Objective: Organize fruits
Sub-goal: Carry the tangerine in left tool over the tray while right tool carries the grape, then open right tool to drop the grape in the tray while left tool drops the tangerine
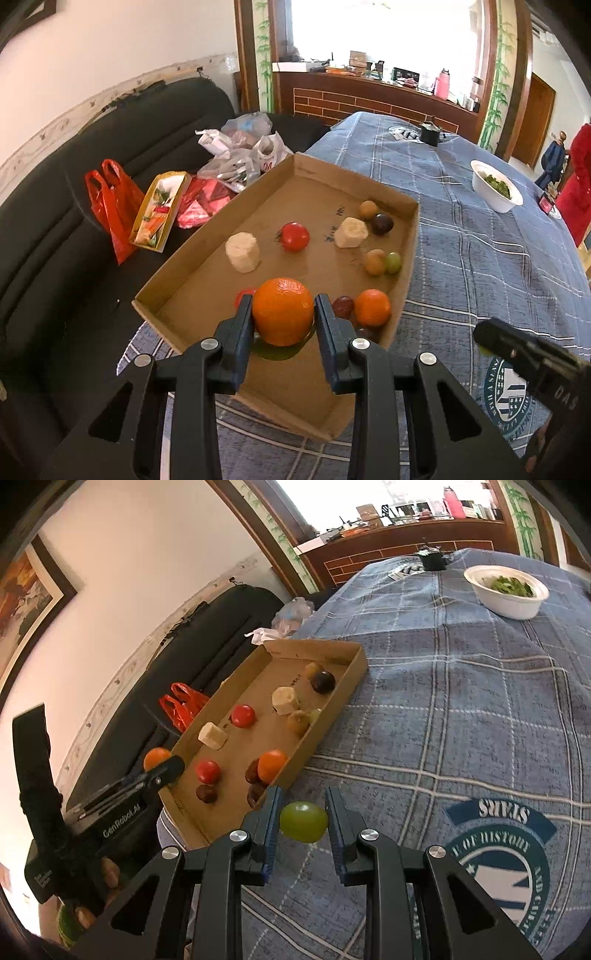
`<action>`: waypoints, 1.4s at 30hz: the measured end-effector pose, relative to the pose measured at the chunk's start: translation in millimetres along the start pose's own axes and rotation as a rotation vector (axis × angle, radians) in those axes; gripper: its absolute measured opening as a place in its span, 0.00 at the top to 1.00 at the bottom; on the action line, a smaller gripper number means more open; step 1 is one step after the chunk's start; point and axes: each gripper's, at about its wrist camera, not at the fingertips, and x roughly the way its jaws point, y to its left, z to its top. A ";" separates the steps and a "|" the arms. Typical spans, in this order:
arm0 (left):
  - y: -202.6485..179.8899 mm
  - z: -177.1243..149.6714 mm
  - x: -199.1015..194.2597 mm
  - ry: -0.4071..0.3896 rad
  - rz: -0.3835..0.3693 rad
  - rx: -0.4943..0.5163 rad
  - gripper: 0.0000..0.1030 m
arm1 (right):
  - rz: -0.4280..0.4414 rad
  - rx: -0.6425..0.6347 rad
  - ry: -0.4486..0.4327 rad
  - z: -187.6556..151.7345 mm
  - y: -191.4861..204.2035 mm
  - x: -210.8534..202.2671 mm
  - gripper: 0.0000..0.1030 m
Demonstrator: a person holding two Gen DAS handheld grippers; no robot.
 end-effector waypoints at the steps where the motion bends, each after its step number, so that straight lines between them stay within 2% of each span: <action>1: 3.5 -0.1 0.2 0.002 -0.004 -0.005 0.71 | 0.001 -0.005 0.000 2.2 1.5 1.8 0.76; 10: 25.2 2.4 9.9 0.034 -0.055 -0.047 0.71 | 0.027 -0.038 0.019 36.3 11.4 28.8 0.76; 14: 20.3 -1.7 17.1 0.078 -0.135 -0.047 0.71 | 0.056 -0.058 0.039 56.7 17.7 46.5 0.76; 19: 10.2 -8.1 28.2 0.128 -0.166 -0.031 0.71 | 0.082 -0.089 0.066 88.8 31.9 77.4 0.76; 29: 4.7 -8.8 49.9 0.174 -0.141 -0.021 0.71 | 0.072 -0.126 0.140 137.3 47.5 157.9 0.77; 37: 2.1 -12.6 68.2 0.203 -0.119 -0.011 0.71 | 0.036 -0.148 0.209 138.4 47.5 205.0 0.76; 42: 0.9 -15.2 72.4 0.213 -0.099 -0.009 0.70 | 0.009 -0.177 0.218 133.3 51.1 213.7 0.71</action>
